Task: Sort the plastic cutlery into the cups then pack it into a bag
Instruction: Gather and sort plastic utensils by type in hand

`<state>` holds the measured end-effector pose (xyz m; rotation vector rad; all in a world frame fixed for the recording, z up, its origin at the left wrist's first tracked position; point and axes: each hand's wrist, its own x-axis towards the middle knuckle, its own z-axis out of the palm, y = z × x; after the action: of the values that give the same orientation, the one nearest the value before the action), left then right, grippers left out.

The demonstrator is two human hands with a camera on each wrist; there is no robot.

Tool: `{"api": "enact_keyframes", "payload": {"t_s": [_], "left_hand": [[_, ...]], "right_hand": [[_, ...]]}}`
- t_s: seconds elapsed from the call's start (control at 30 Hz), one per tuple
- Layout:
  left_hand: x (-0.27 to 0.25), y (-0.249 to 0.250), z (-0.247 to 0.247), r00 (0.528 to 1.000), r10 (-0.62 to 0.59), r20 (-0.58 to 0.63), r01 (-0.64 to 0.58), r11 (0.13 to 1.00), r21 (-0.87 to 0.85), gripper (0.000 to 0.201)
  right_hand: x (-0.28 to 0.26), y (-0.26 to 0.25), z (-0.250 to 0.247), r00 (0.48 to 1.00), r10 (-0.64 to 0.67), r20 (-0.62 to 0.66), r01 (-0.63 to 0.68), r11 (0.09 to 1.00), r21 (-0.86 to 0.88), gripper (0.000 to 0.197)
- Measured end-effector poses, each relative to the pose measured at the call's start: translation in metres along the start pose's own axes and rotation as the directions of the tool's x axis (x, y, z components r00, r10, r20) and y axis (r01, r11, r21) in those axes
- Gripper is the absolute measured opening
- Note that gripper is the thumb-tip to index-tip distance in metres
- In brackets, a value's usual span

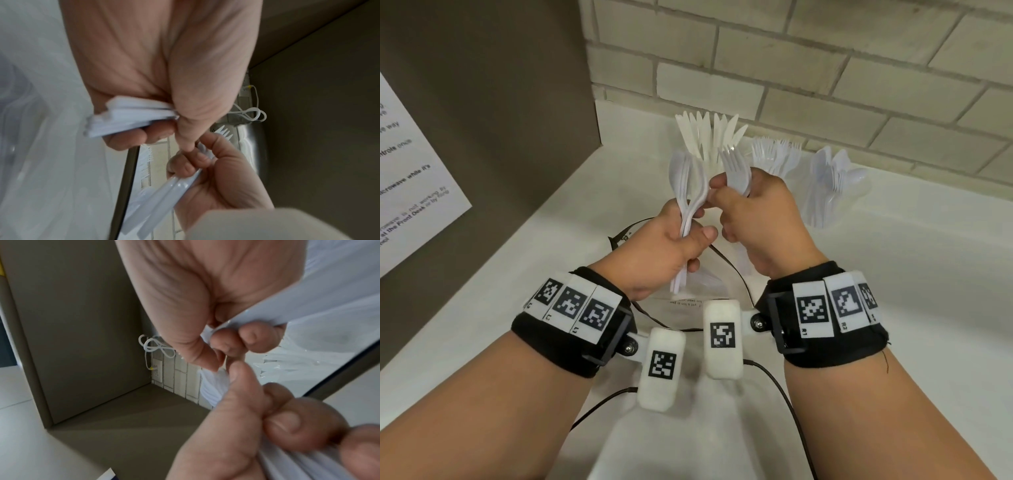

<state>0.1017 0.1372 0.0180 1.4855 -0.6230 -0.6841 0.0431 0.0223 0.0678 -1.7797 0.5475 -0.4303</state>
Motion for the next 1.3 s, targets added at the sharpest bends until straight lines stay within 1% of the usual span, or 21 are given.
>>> {"api": "enact_keyframes", "payload": {"t_s": [0.03, 0.1, 0.17, 0.23, 0.3, 0.4, 0.47, 0.53, 0.57, 0.67, 0.73, 0.8, 0.87, 0.93, 0.97, 1.0, 1.07, 1.17, 1.23, 1.3], "left_hand": [[0.000, 0.001, 0.001, 1.000, 0.003, -0.004, -0.003, 1.000, -0.009, 0.037], [0.001, 0.003, 0.002, 1.000, -0.003, -0.016, 0.004, 1.000, 0.010, 0.032], [0.002, 0.004, 0.003, 1.000, -0.001, 0.000, 0.001, 0.996, 0.088, 0.036], [0.002, 0.005, 0.005, 1.000, -0.003, 0.012, 0.001, 0.990, 0.143, 0.038], [0.000, 0.005, 0.006, 1.000, -0.010, -0.001, 0.010, 0.993, 0.121, 0.038], [-0.003, 0.006, 0.006, 0.999, -0.010, 0.035, 0.008, 0.998, 0.059, 0.041], [-0.004, 0.006, 0.007, 0.998, -0.019, 0.060, 0.018, 1.000, 0.022, 0.043], [-0.004, 0.005, 0.006, 0.997, -0.056, 0.045, 0.057, 0.998, -0.019, 0.046], [-0.003, 0.005, 0.005, 0.996, -0.082, 0.023, 0.082, 0.996, -0.039, 0.043], [-0.001, 0.004, 0.000, 0.991, -0.123, -0.054, 0.119, 0.990, -0.076, 0.018], [-0.001, 0.006, -0.004, 0.989, -0.135, -0.060, 0.128, 0.986, -0.110, 0.017], [-0.002, 0.008, -0.007, 0.991, -0.135, -0.019, 0.130, 0.978, -0.165, 0.019], [0.000, 0.012, -0.008, 0.990, -0.138, 0.023, 0.140, 0.962, -0.233, 0.020], [0.003, 0.015, -0.007, 0.989, -0.144, 0.046, 0.151, 0.949, -0.277, 0.021], [0.005, 0.016, -0.006, 0.988, -0.146, 0.052, 0.155, 0.948, -0.278, 0.022], [0.006, 0.017, -0.005, 0.987, -0.148, 0.056, 0.158, 0.950, -0.269, 0.022], [0.009, 0.018, -0.004, 0.987, -0.150, 0.056, 0.160, 0.956, -0.247, 0.023], [0.012, 0.017, -0.005, 0.985, -0.160, 0.056, 0.170, 0.954, -0.247, 0.024], [0.013, 0.016, -0.007, 0.984, -0.169, 0.064, 0.179, 0.950, -0.256, 0.023], [0.015, 0.014, -0.009, 0.982, -0.175, 0.068, 0.187, 0.944, -0.273, 0.023]], "right_hand": [[-0.001, -0.001, -0.001, 1.000, 0.025, 0.000, -0.025, 0.999, 0.042, 0.012], [-0.003, -0.001, -0.001, 0.998, 0.047, 0.039, -0.051, 0.993, 0.106, 0.004], [-0.006, -0.001, 0.000, 0.997, 0.007, 0.082, -0.017, 0.993, 0.115, 0.014], [-0.006, -0.001, 0.000, 0.995, -0.016, 0.094, 0.007, 0.995, 0.098, 0.011], [-0.005, 0.000, -0.002, 0.995, 0.006, 0.096, -0.015, 0.995, 0.096, 0.011], [-0.004, 0.001, -0.004, 0.992, 0.087, 0.089, -0.103, 0.976, 0.191, 0.008], [-0.001, 0.003, -0.004, 0.991, 0.124, 0.058, -0.135, 0.956, 0.261, 0.013], [0.002, 0.007, -0.004, 0.988, 0.152, -0.005, -0.142, 0.930, 0.340, 0.015], [0.005, 0.008, -0.007, 0.986, 0.161, -0.044, -0.133, 0.919, 0.371, 0.016], [0.021, 0.005, -0.025, 0.979, 0.162, -0.120, -0.084, 0.869, 0.488, 0.025], [0.037, -0.005, -0.045, 0.980, 0.090, -0.177, 0.016, 0.853, 0.522, 0.028], [0.059, -0.016, -0.063, 0.961, -0.026, -0.274, 0.157, 0.870, 0.468, 0.033], [0.087, -0.021, -0.074, 0.909, -0.149, -0.389, 0.305, 0.875, 0.376, 0.039], [0.116, -0.017, -0.077, 0.852, -0.223, -0.474, 0.400, 0.862, 0.313, 0.038], [0.129, -0.011, -0.077, 0.838, -0.239, -0.490, 0.422, 0.854, 0.304, 0.035], [0.142, -0.004, -0.076, 0.834, -0.245, -0.494, 0.428, 0.852, 0.300, 0.033], [0.161, 0.013, -0.072, 0.843, -0.234, -0.485, 0.405, 0.868, 0.286, 0.032], [0.181, 0.047, -0.069, 0.882, -0.176, -0.438, 0.309, 0.916, 0.254, 0.031], [0.188, 0.063, -0.069, 0.898, -0.128, -0.421, 0.223, 0.957, 0.185, 0.028], [0.190, 0.071, -0.071, 0.891, -0.133, -0.434, 0.196, 0.975, 0.103, 0.029]]}}
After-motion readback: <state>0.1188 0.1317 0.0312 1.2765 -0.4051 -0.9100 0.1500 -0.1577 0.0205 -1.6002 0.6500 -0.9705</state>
